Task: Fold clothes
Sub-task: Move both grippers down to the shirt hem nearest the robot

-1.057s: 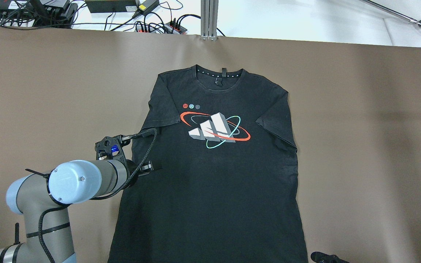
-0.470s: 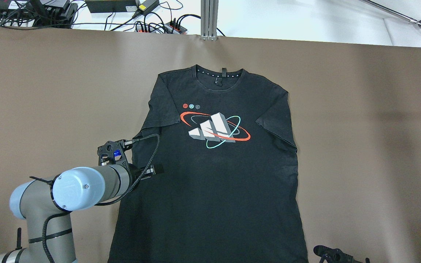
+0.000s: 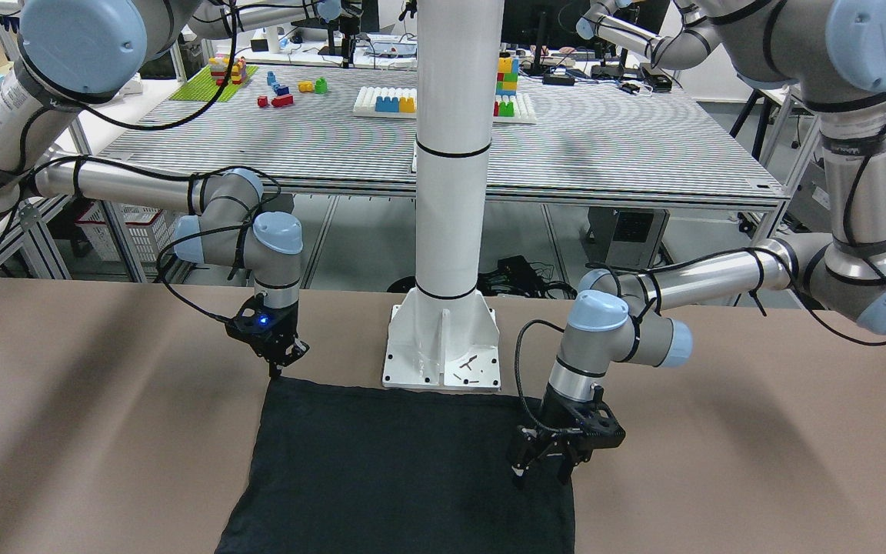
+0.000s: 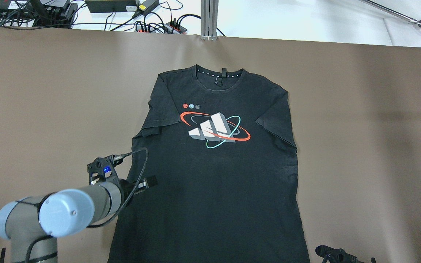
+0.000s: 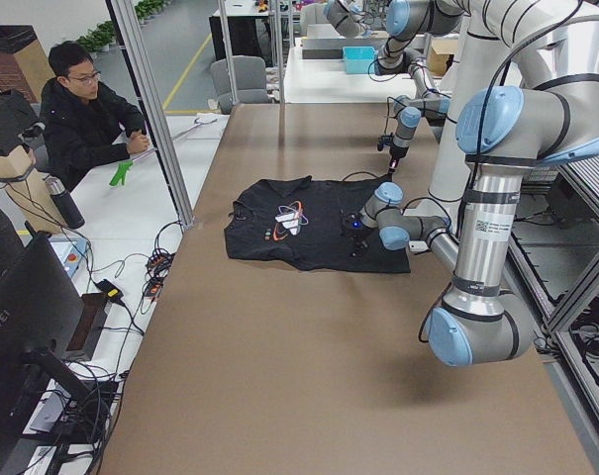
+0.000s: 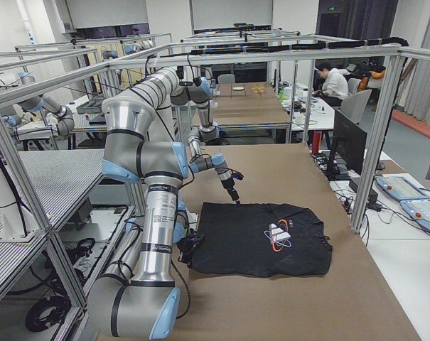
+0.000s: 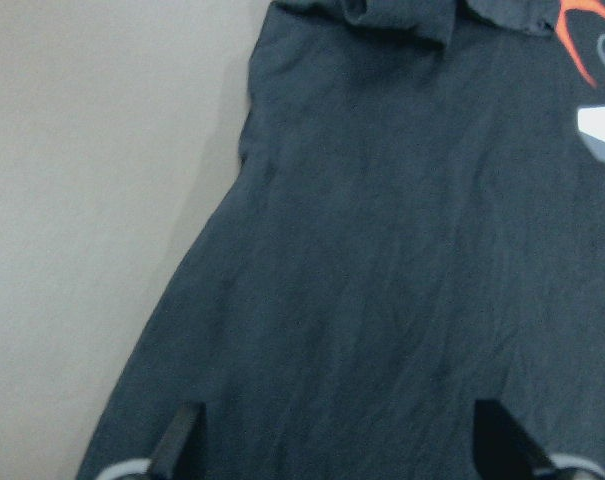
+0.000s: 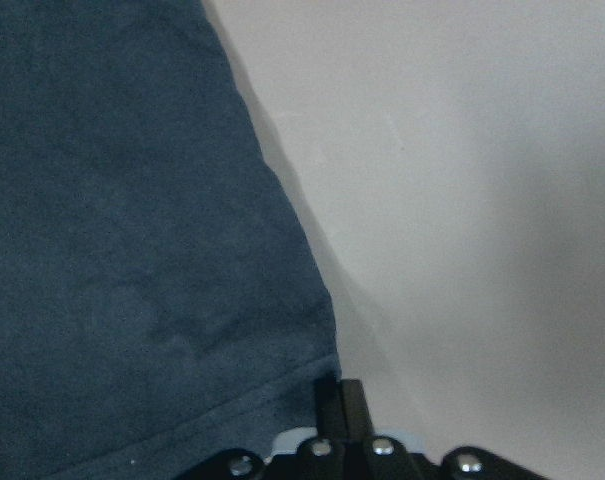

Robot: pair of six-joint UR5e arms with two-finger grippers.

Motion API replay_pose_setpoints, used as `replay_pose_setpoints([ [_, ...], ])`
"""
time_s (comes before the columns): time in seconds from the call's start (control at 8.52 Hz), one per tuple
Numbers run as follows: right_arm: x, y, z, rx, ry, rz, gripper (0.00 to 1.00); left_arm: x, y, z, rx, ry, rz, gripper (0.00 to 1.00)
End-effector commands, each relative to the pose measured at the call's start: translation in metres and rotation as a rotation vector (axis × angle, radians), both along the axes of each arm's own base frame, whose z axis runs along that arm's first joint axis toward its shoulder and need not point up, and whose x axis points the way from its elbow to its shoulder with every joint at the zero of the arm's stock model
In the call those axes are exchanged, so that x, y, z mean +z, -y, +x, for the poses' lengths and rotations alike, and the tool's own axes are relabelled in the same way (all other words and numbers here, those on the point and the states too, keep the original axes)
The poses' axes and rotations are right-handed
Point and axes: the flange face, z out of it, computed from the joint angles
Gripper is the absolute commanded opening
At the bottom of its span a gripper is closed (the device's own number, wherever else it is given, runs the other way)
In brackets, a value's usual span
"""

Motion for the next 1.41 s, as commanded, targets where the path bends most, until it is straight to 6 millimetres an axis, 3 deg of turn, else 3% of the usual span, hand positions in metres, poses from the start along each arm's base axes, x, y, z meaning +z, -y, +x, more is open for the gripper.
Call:
replay_pose_setpoints([
  [0.0,-0.002,-0.005,-0.001,-0.029,0.003,-0.035,0.00,0.029,-0.084,-0.012,-0.016,0.002,-0.033,0.91],
  [0.23,-0.004,-0.006,-0.003,-0.031,0.010,-0.037,0.00,0.043,-0.141,-0.018,0.028,0.024,-0.016,0.84],
  [0.35,-0.002,-0.006,-0.003,-0.031,0.007,-0.036,0.00,0.044,-0.162,-0.013,0.017,0.009,-0.025,0.80],
  [0.59,-0.003,-0.006,-0.003,-0.030,0.008,-0.037,0.00,0.066,-0.194,-0.011,0.030,0.041,-0.042,0.66],
  [0.7,-0.003,-0.006,-0.003,-0.030,0.008,-0.037,0.00,0.070,-0.205,-0.008,0.031,0.045,-0.040,0.59],
  [1.06,-0.003,-0.005,-0.003,-0.028,0.008,-0.036,0.00,0.073,-0.210,-0.005,0.036,0.048,-0.045,0.53],
  [1.29,-0.002,-0.005,-0.002,-0.028,0.005,-0.036,0.00,0.072,-0.211,-0.004,0.038,0.046,-0.046,0.30],
])
